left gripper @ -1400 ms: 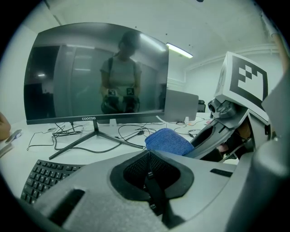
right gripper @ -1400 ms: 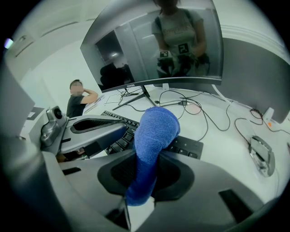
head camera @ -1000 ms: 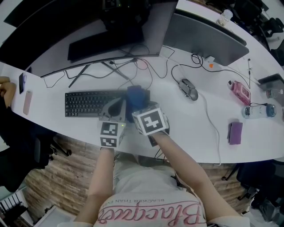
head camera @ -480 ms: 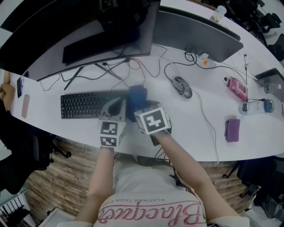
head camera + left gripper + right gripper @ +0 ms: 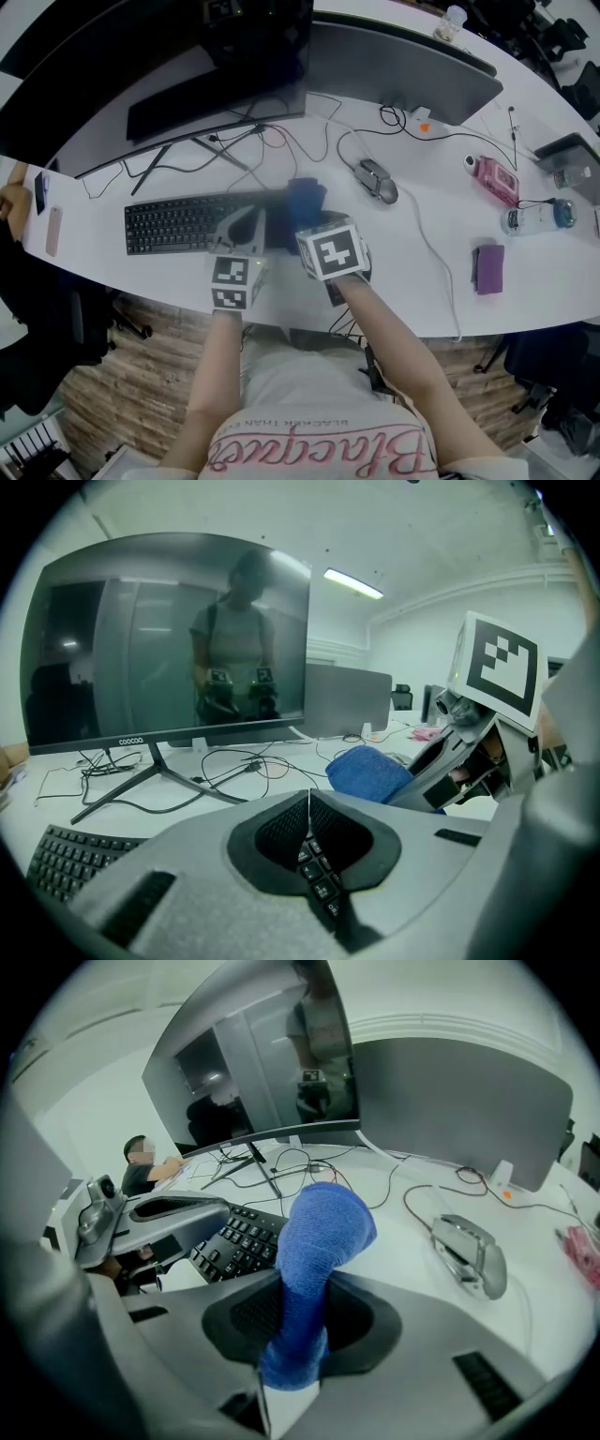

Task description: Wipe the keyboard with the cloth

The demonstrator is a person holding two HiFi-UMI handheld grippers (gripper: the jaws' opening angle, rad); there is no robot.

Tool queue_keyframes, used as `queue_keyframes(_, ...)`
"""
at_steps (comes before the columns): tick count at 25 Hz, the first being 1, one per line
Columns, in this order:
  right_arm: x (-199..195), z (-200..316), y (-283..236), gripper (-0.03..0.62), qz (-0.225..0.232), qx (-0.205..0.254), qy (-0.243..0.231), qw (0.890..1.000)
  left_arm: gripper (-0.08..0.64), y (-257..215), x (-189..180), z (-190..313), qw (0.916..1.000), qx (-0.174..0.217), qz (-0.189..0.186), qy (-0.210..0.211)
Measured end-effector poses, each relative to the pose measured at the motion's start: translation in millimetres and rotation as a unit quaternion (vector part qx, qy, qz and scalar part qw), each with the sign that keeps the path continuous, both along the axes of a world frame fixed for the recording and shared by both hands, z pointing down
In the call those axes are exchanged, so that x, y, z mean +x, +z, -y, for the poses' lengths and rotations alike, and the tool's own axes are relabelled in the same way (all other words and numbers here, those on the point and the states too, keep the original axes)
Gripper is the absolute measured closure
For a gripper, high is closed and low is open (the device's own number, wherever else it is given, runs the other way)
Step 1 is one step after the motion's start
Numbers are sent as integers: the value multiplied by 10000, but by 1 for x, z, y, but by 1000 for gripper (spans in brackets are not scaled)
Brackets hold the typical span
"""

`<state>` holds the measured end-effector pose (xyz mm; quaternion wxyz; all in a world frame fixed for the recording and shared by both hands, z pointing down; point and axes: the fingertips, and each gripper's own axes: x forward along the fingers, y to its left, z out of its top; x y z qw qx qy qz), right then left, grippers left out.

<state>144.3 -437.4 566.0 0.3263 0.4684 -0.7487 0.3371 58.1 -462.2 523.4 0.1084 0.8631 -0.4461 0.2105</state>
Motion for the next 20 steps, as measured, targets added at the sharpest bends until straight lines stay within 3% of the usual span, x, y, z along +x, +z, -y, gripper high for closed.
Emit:
queue_keyframes(9,40,-9,-16,500,-87,200,361,9991,554,-10,7,-6,9999,108,-9,50)
queue_keyframes(20,46,-26,-71,500,-43,1108,641,9918,554,-45,-4,-19,9988,448,-146,166)
